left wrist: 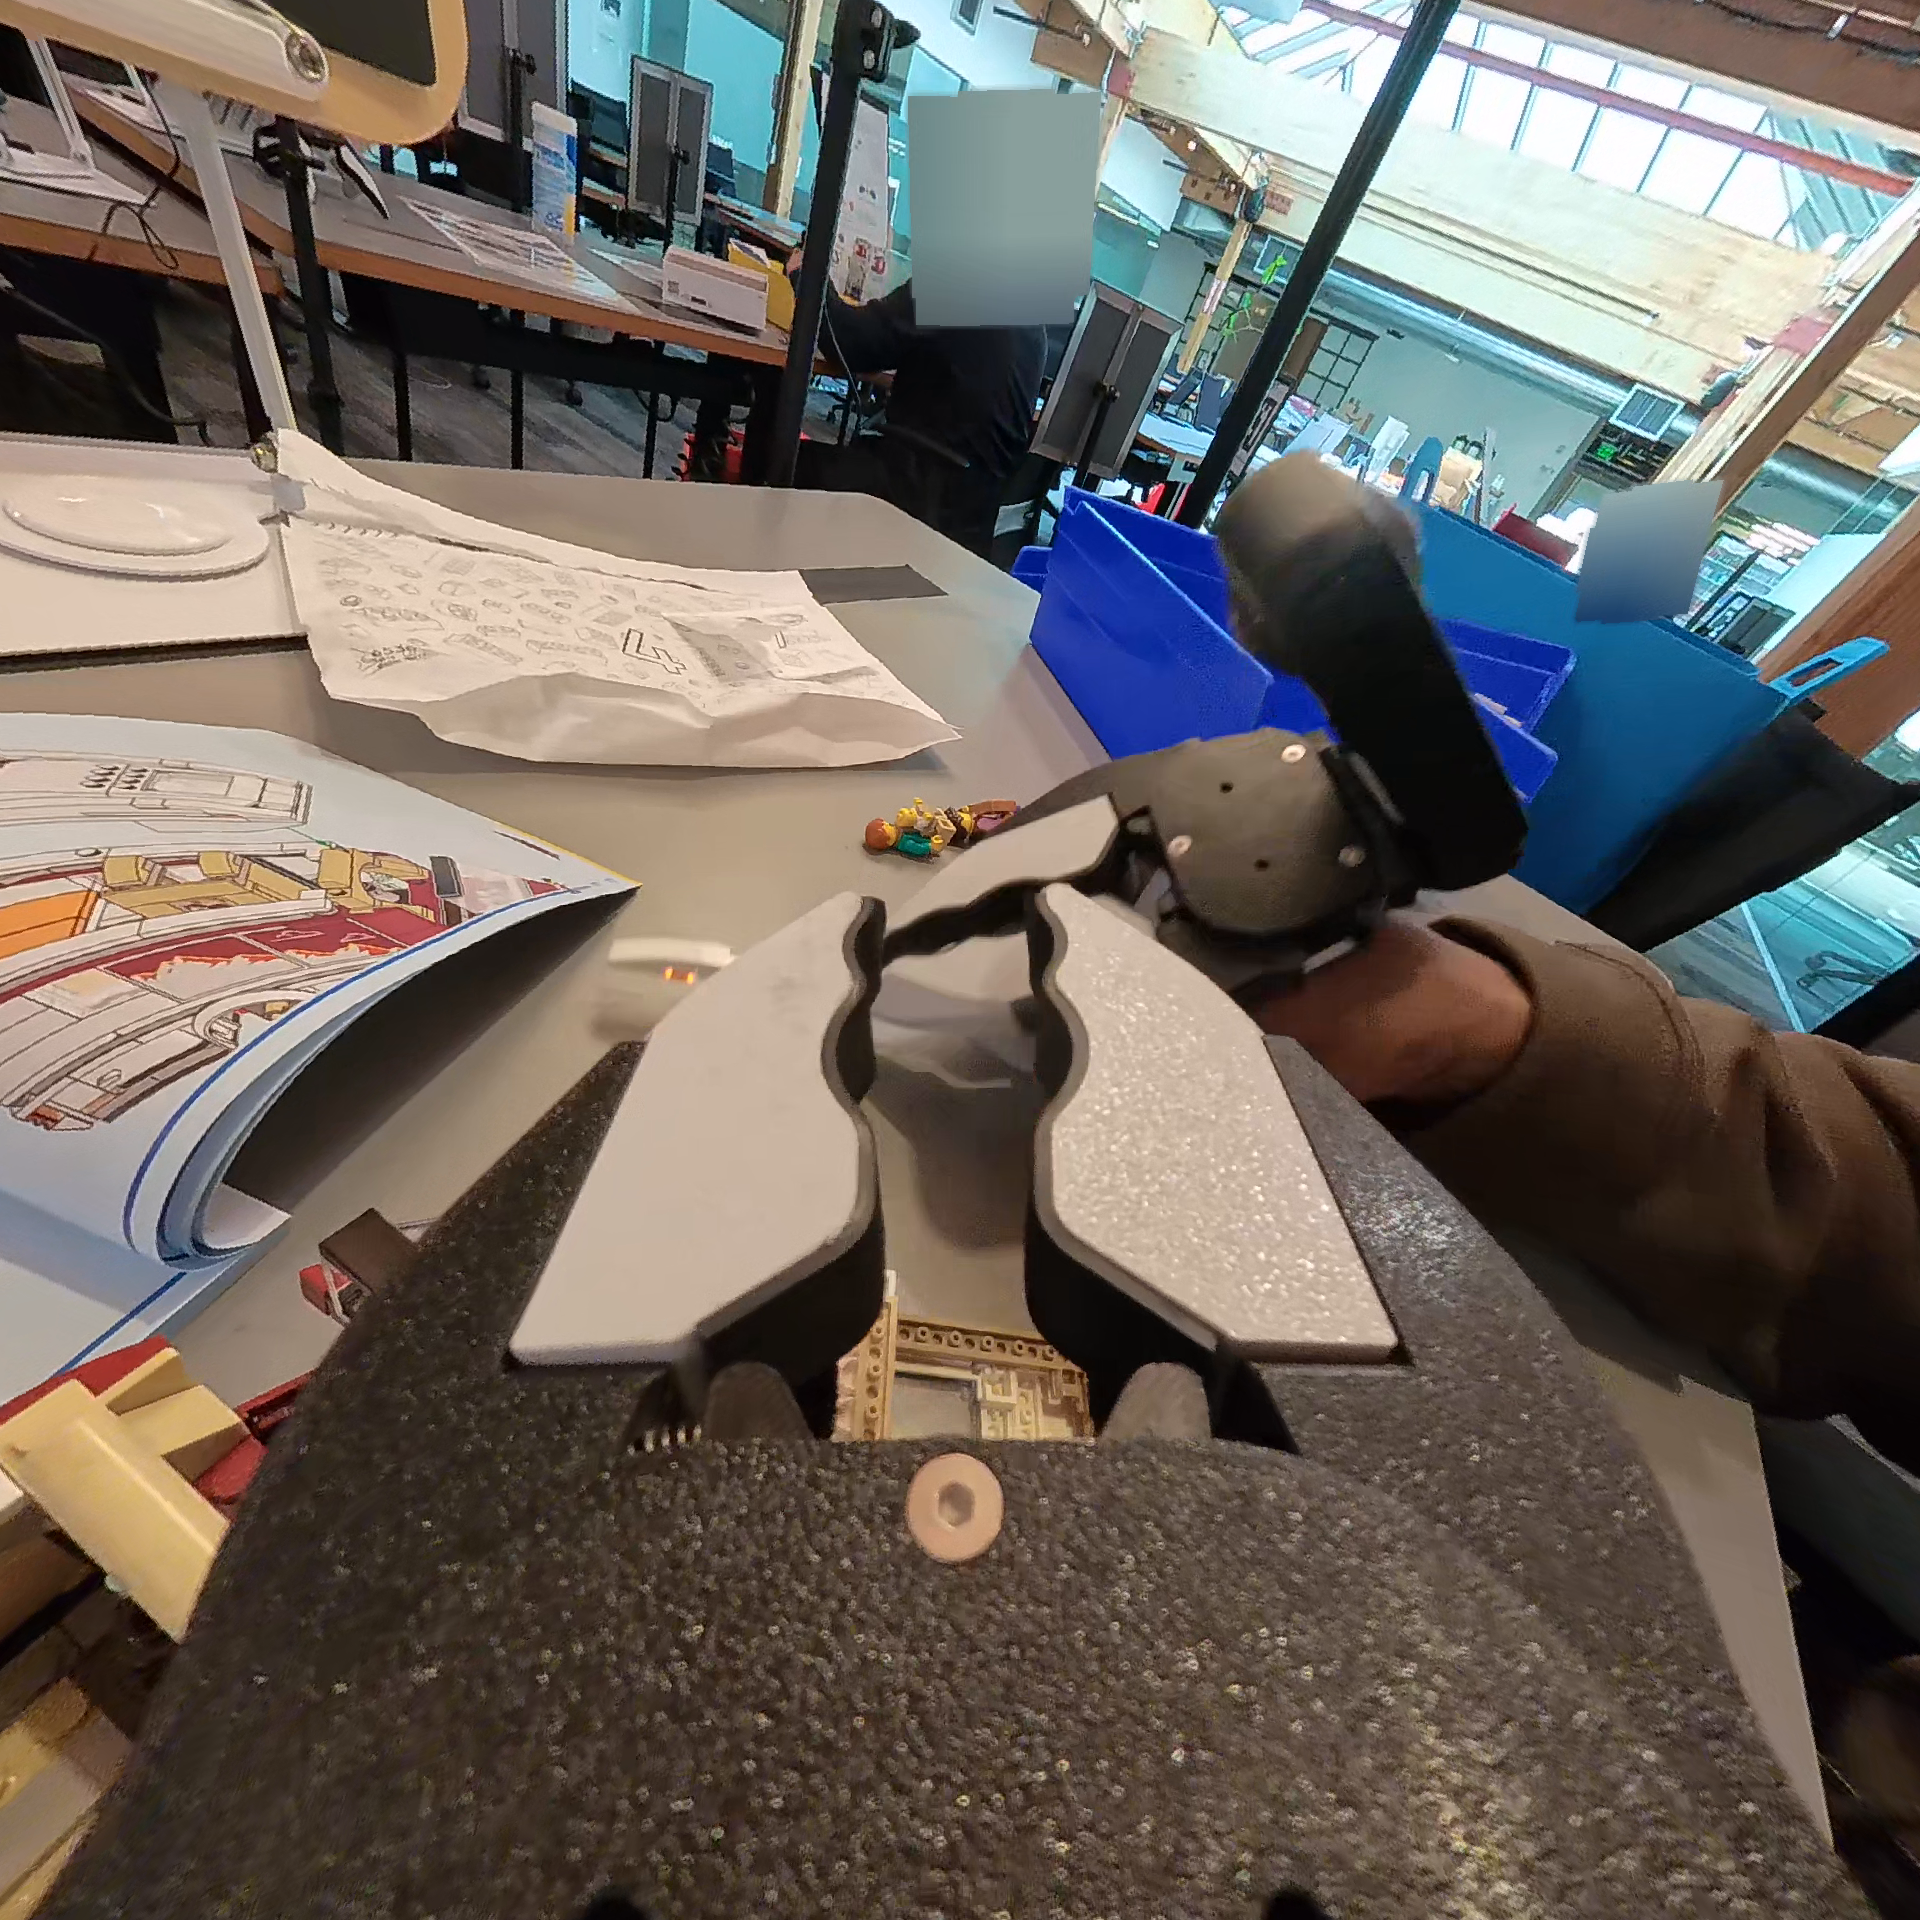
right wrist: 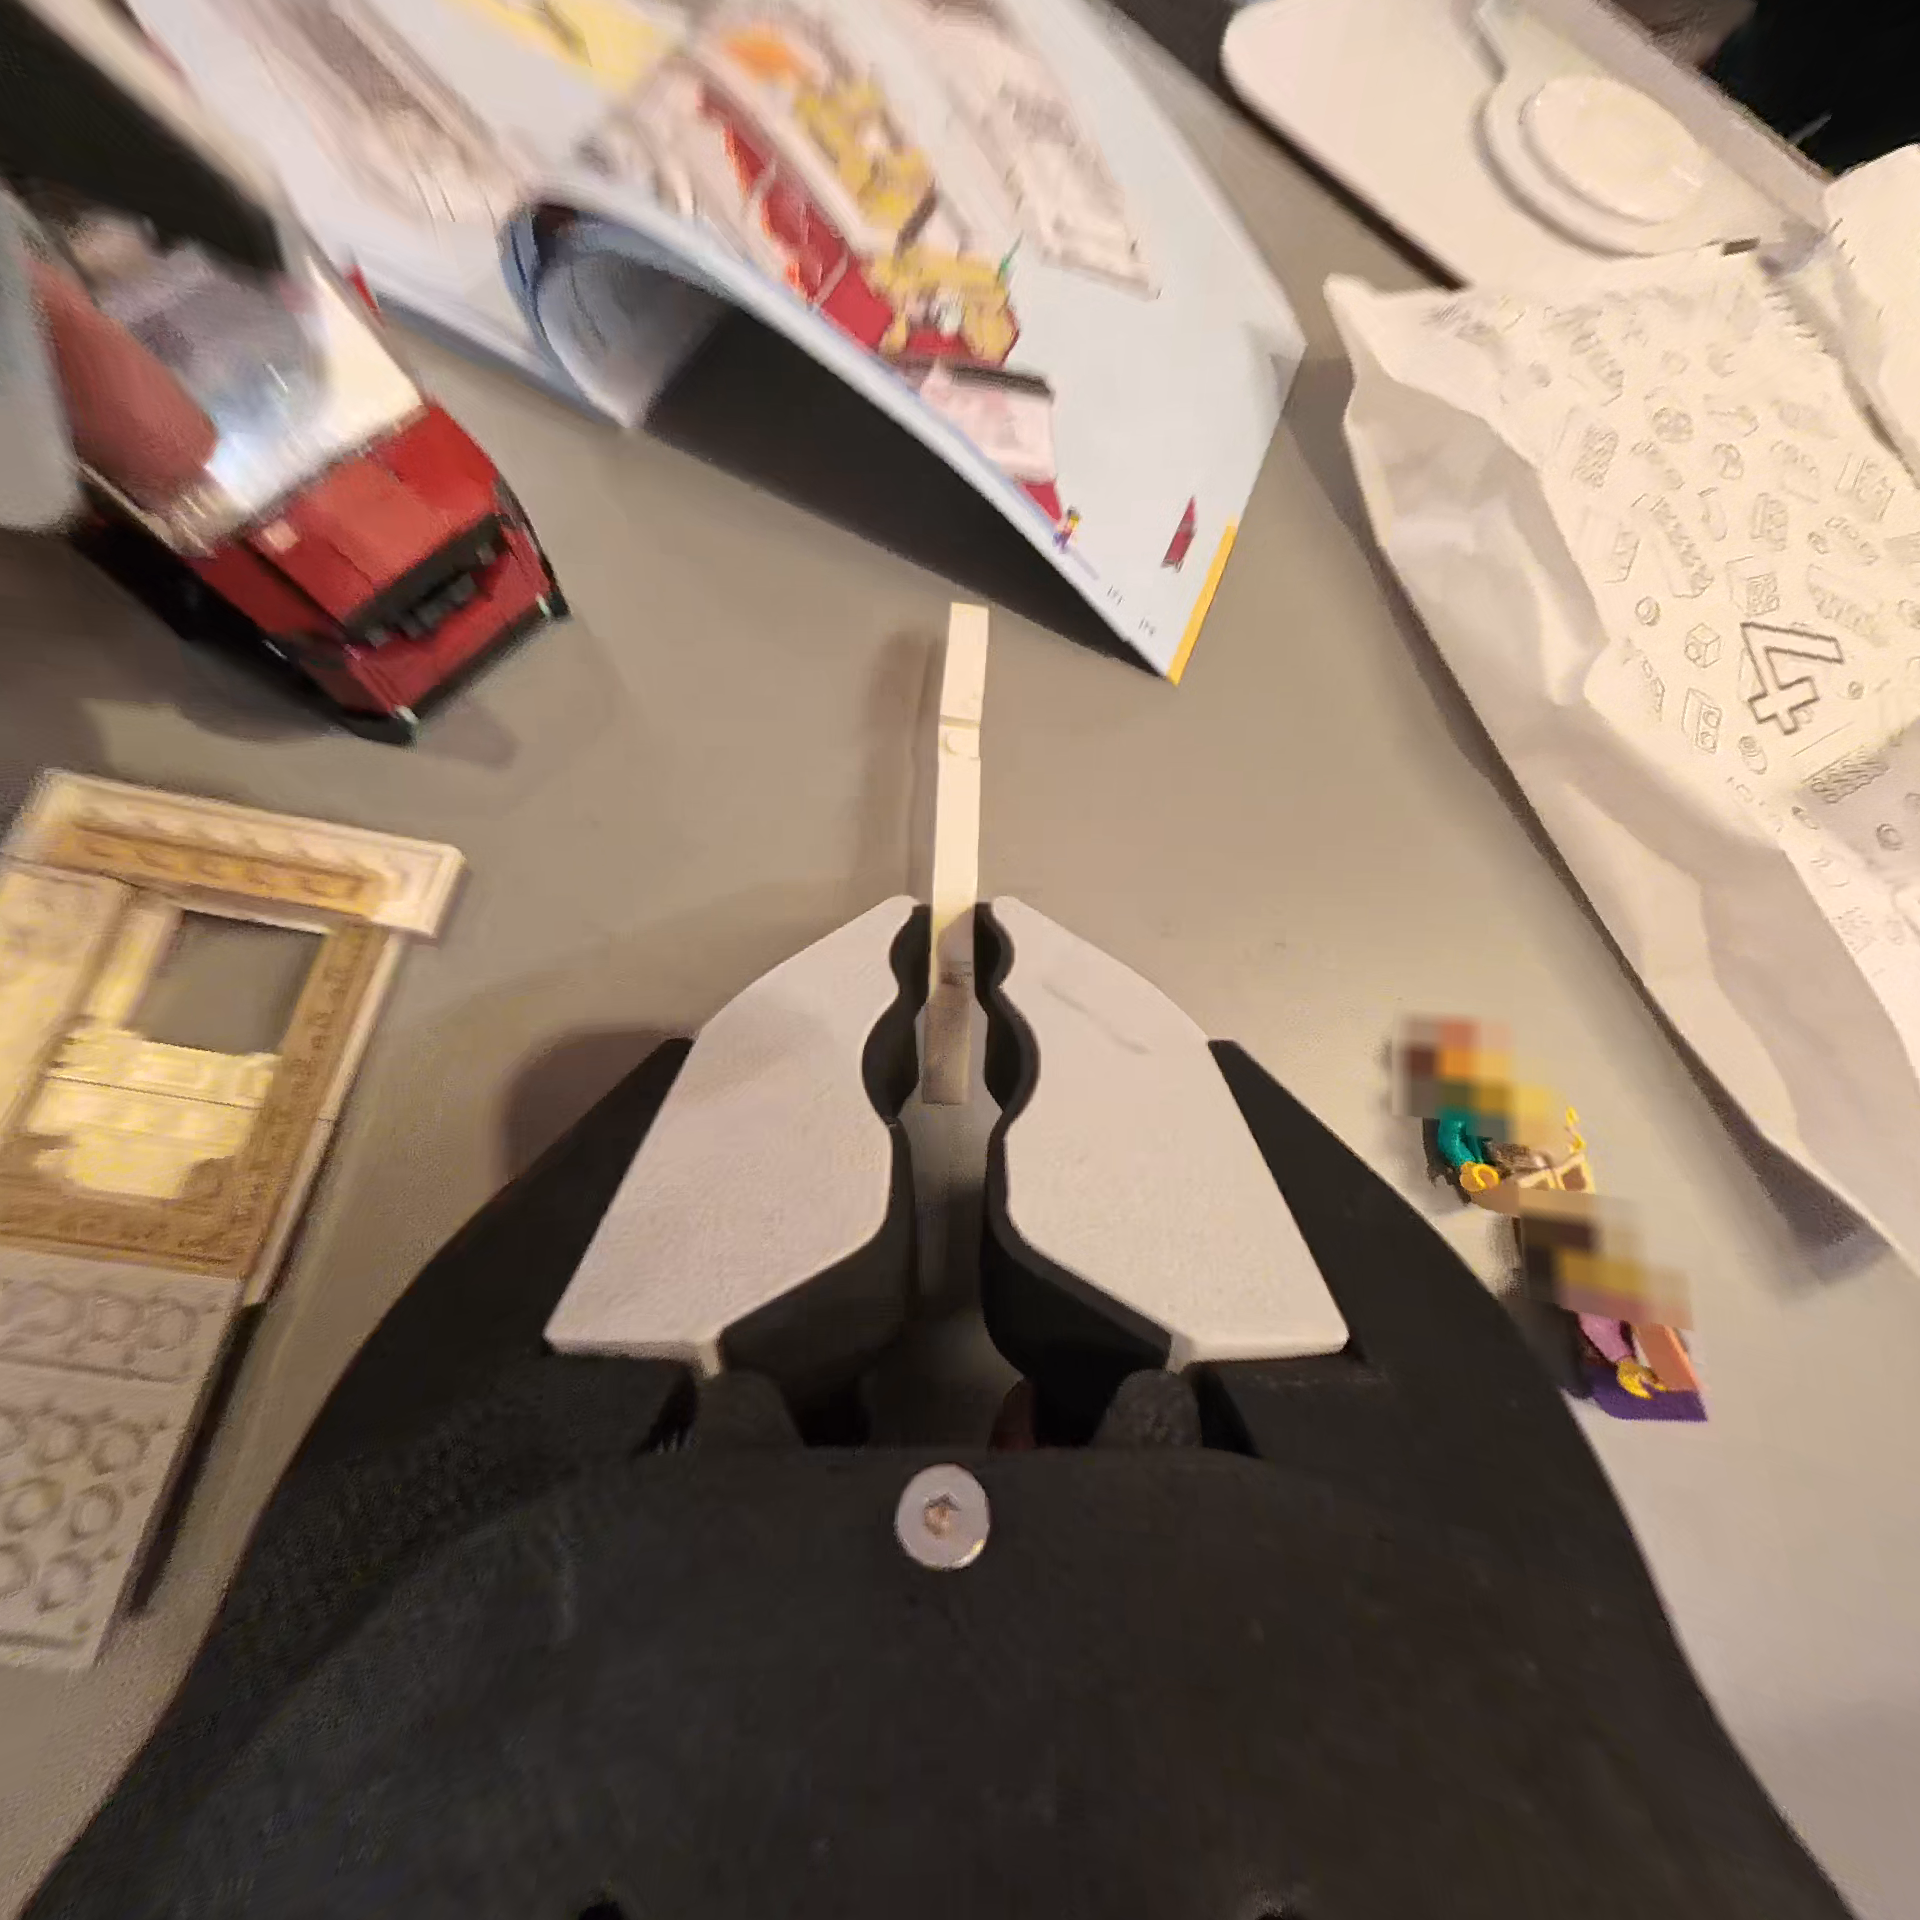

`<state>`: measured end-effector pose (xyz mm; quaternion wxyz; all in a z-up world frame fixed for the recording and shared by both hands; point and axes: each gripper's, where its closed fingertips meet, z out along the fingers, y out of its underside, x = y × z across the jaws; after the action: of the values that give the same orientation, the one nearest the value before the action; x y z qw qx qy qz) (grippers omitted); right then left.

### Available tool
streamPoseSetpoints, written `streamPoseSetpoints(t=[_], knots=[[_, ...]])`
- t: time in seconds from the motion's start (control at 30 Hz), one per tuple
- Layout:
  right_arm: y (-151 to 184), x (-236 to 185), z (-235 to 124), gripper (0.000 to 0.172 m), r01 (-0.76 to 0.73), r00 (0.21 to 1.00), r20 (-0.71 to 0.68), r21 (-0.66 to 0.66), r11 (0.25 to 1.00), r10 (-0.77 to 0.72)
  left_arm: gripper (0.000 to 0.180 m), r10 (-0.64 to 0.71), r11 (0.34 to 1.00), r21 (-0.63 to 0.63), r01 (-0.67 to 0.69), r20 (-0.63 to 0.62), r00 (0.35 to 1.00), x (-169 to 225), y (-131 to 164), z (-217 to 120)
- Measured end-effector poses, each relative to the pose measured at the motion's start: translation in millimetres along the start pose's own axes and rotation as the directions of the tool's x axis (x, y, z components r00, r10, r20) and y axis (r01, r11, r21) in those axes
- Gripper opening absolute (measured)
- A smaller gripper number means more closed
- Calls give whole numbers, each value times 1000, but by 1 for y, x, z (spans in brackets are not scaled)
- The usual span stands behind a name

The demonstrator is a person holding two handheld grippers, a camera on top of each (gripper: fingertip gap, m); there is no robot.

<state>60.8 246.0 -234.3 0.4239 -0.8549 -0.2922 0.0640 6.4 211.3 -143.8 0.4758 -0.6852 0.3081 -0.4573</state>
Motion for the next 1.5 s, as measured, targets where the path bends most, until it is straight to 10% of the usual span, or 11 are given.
streamPoseSetpoints(t=[0.37, 0.9, 1.27, 1.5], knots=[[-68, -39, -68, 8, -448, 827, 527, 407, 796, 196, 28, -127, 992, -28, 126, -75, 989, 4, 6, 4], [-56, -75, -62, 14, -280, 834, 550, 370, 886, 34, 10, -22, 999, -49, 19, -60, 998, 7, 5, 0], [-82, -61, -98, 28, -409, 772, 635, 461, 787, 29, 10, 184, 961, -186, -202, -109, 977, 32, 30, 6], [-75, -70, -91, 9, -385, 756, 654, 396, 833, 38, 10, 219, 948, -208, -243, -128, 967, 35, 34, 7]])
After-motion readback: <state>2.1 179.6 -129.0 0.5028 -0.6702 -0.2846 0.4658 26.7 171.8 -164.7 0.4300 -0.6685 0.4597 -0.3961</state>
